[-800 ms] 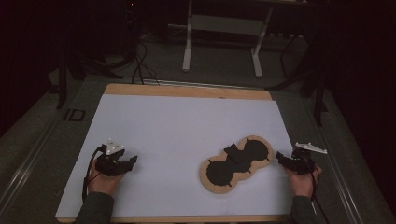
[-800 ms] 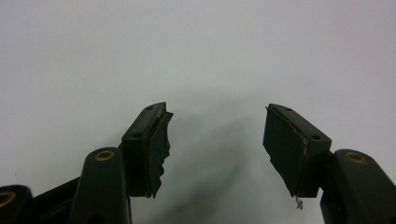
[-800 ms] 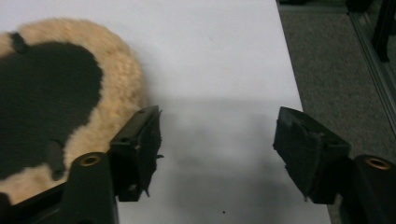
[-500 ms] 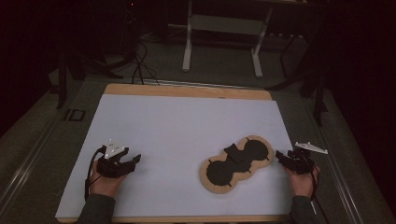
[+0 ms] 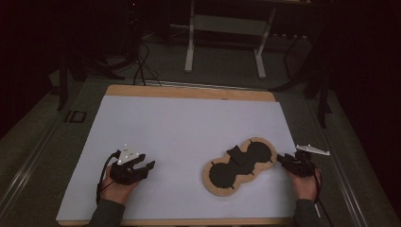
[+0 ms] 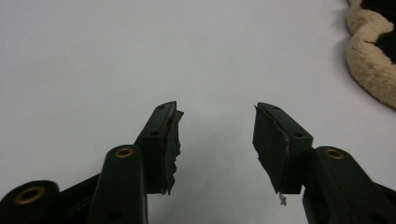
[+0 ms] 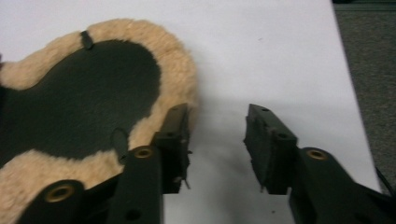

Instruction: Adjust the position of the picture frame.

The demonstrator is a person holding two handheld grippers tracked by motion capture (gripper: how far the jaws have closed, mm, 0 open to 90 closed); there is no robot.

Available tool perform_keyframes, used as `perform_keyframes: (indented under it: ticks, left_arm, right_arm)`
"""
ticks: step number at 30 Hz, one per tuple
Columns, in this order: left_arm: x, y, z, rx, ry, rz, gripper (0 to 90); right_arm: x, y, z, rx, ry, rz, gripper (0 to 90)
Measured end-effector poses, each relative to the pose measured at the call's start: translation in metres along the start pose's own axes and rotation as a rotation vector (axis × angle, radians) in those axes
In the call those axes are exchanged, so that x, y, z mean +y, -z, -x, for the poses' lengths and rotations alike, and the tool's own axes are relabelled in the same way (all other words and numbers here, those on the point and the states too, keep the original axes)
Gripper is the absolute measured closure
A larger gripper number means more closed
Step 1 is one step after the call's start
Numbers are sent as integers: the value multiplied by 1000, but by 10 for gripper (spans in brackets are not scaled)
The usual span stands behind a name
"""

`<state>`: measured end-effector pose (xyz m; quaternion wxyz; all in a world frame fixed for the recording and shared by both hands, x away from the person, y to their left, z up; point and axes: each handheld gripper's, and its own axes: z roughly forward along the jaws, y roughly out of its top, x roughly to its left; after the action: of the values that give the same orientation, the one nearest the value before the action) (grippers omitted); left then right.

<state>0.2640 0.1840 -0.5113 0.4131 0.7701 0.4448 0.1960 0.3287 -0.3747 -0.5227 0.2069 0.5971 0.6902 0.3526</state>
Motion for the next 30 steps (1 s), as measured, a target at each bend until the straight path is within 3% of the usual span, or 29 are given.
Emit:
perform_keyframes:
  ticks: [1,3,7,10,15,21,30]
  left_arm:
    - [0,0,-1,3,-5,0,533]
    - [0,1,-3,12,8,2,560]
    - [-2,4,-12,39,42,6,622]
    - [-2,5,-14,52,51,4,678]
    - [-4,5,-21,44,113,2,763]
    - [-4,4,-22,62,119,-8,828]
    - [-5,3,-22,87,123,-12,797]
  right_arm:
    - [-1,0,-2,25,9,-9,711]
    - [-2,0,-6,31,36,-29,792]
    - [-5,-1,-10,20,72,-71,890]
    - [-6,-3,-11,28,77,-95,897]
    - [-6,-2,-15,32,101,-117,898]
    - [-7,-1,-17,34,95,-127,898]
    - [-8,2,-18,47,93,-145,898]
